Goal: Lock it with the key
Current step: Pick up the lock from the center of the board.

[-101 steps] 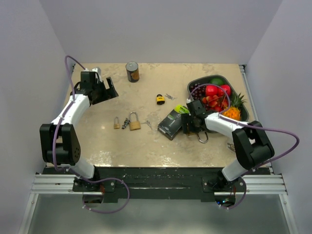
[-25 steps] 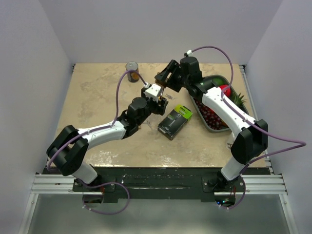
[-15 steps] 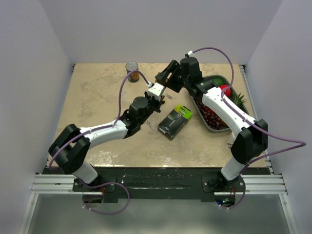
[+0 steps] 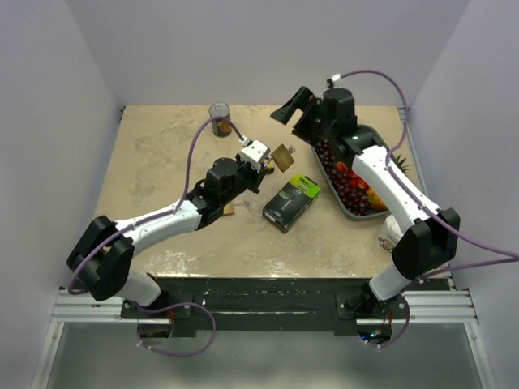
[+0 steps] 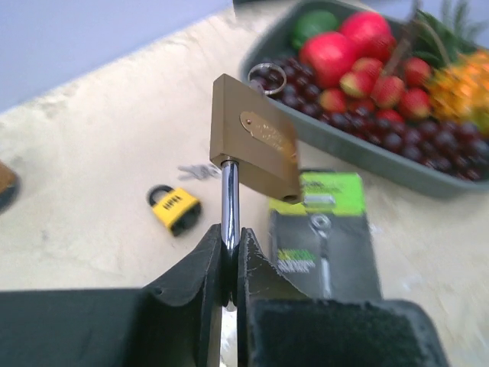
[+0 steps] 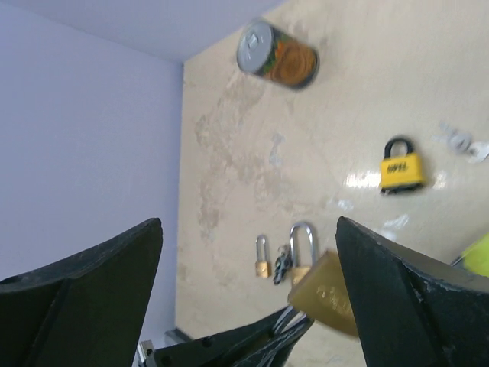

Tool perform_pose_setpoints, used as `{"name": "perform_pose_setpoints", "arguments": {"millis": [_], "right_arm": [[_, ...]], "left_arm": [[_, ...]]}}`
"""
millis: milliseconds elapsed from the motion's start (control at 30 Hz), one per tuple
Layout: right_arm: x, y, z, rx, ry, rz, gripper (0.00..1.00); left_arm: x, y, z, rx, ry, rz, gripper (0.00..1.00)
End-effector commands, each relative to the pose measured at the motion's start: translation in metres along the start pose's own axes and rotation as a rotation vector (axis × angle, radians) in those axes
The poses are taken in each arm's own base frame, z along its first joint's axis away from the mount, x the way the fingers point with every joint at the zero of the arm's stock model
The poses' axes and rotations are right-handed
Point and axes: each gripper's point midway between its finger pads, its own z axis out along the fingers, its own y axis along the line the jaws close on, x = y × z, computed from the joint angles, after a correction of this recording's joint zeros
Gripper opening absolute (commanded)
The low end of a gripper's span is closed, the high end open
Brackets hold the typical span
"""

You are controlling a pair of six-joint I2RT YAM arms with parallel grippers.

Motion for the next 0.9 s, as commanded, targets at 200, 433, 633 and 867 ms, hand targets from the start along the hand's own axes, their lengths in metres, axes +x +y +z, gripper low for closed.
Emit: {"name": "perform_pose_setpoints", "arguments": {"millis": [200, 433, 633, 867], "right_arm": [[-0.065, 0.037, -0.086, -0.264, -0.203, -0.691, 0.99], [0.024, 0.011, -0.133, -0.502, 0.074, -1.017, 0.99], [0.061, -0.011, -0.152, -0.611, 0.218, -1.18, 0.99], [0.084, -0.014, -0.157, -0.753, 0.288, -1.245, 0.99]], "left_arm": [[-0.074, -0.008, -0.06, 0.387, -0.058, 0.023, 0.0], [-0.073, -0.026, -0.096, 0.609, -0.007, 0.127, 0.0], [-0.073, -0.042, -0.113, 0.768, 0.007, 0.192, 0.0], [-0.078, -0.053, -0.121, 0.861, -0.013, 0.193, 0.0]]}}
